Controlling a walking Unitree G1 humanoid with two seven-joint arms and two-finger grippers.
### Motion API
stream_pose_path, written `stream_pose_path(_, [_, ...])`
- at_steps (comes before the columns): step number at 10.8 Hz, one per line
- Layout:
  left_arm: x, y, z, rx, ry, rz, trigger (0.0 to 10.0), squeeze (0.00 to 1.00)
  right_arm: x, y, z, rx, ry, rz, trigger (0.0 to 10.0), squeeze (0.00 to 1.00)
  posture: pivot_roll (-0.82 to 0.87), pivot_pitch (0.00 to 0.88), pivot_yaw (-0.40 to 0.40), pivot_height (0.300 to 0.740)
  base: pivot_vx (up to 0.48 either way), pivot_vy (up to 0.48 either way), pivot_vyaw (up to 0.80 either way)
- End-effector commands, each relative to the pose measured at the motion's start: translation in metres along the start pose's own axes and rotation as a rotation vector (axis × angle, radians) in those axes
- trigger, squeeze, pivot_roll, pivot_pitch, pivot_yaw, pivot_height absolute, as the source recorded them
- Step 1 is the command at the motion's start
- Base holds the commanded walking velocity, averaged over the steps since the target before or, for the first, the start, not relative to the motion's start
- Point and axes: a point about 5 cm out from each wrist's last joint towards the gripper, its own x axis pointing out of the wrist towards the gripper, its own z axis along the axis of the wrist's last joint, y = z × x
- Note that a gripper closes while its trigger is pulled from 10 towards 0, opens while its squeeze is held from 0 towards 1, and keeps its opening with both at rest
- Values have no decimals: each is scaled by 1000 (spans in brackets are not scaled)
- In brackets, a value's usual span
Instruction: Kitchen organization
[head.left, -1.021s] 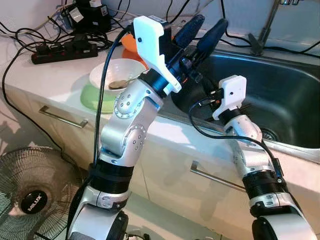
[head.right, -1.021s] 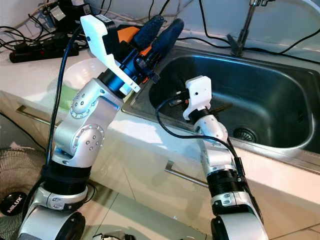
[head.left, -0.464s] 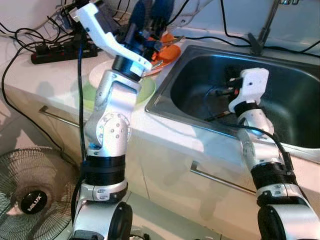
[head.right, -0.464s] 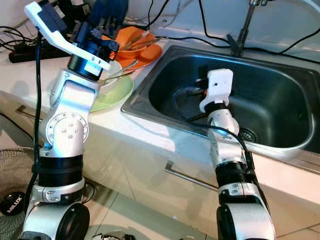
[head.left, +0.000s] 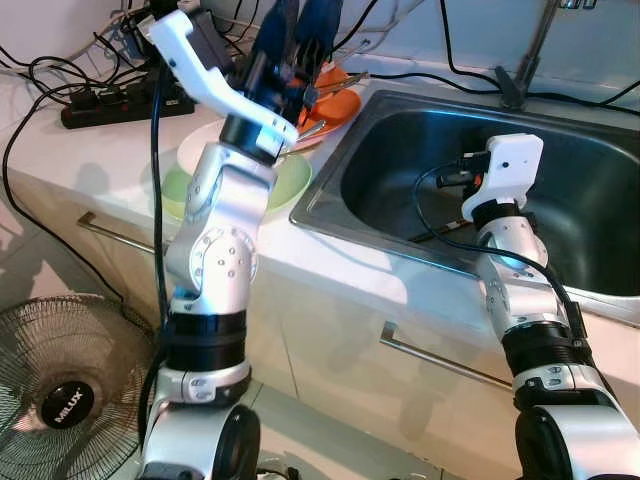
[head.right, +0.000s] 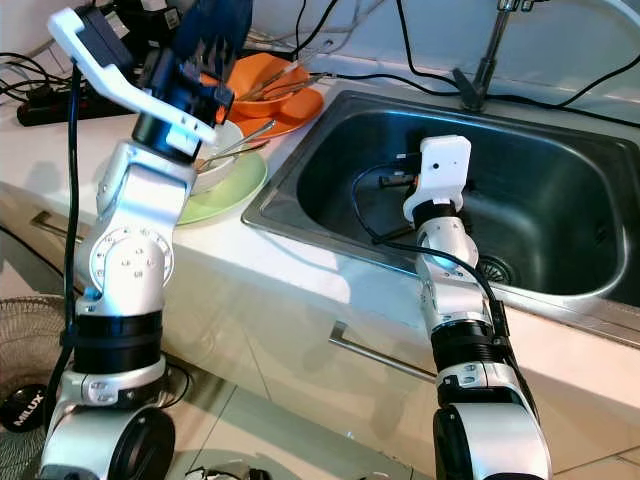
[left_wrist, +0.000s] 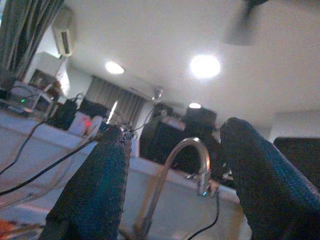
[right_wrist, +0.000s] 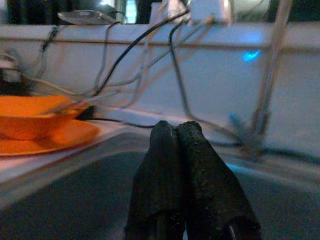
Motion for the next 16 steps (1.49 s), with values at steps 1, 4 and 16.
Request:
stream_pose_path(1, [-2, 4, -3, 27, 32, 12, 10000, 0, 4, -1, 11, -72, -63, -17, 10000, 0, 53, 29, 82, 740, 0, 0, 0])
stream_pose_path(4, [-3, 4, -8, 61, 55, 8, 10000, 0, 3, -6, 21, -245, -157, -107, 10000, 0, 54, 30, 83, 740, 0, 0, 0])
stream_pose_path(16, [-10, 10, -30, 398, 215, 4, 10000, 0, 4, 13, 11, 71, -52, -107, 10000, 933, 56, 30, 75, 740, 0, 0, 0])
